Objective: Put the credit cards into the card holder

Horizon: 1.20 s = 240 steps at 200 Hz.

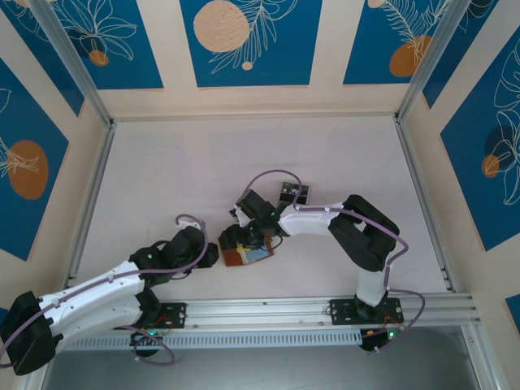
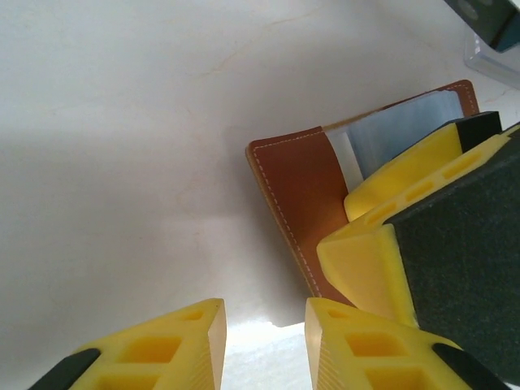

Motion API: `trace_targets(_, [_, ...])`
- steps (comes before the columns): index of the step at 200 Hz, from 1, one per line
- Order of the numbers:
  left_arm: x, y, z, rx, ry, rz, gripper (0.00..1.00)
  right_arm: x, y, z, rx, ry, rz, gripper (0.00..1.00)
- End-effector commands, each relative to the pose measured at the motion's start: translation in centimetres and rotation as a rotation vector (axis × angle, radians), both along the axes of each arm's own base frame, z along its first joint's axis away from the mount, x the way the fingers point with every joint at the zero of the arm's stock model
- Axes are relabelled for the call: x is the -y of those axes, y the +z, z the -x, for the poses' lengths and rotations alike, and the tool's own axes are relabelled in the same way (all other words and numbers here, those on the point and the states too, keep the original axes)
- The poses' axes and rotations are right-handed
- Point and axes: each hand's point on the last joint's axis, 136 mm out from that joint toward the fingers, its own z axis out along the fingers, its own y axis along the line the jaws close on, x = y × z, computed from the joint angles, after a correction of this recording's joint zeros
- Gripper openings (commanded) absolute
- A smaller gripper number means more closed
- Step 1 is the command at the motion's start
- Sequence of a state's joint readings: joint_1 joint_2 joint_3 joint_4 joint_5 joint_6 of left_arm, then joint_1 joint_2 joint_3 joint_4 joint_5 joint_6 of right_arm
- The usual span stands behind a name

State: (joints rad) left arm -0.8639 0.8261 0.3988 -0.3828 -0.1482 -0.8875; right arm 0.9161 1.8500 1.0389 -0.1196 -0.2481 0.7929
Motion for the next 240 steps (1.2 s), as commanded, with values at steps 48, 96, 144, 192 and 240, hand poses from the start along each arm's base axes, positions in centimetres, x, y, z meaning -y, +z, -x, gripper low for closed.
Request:
trace_targets(48, [2.6,-1.4,-1.0,-0.034,-0.074,-0.012,0.15,3.0,-4.3,0.0,-0.116,-0.077,0.110,0.78])
trace_targets(96, [3.8,-3.0,-1.7,-0.057,-0.093,-0.030,0.12,2.9,-4.7,0.0,-0.163,-0.080,0.079,0.83])
trace_targets(144, [4.0,-3.9,-1.4,-0.045,-0.063,0.025,0.04,3.3,-5.1,-0.3,-0.207,-0.110,0.050,0.84])
trace_targets(192, [2.5,-1.1,-1.1,0.058,-0.018,0.060,0.01,3.7,-5.6,-0.6,-0.212,-0.121,0.069,0.84])
trace_targets(240, [3.8,0.8,-1.5,0.101,-0.056,0.085,0.01,4.1,-6.2,-0.6,-0.233,-0.144,0.075,0.84])
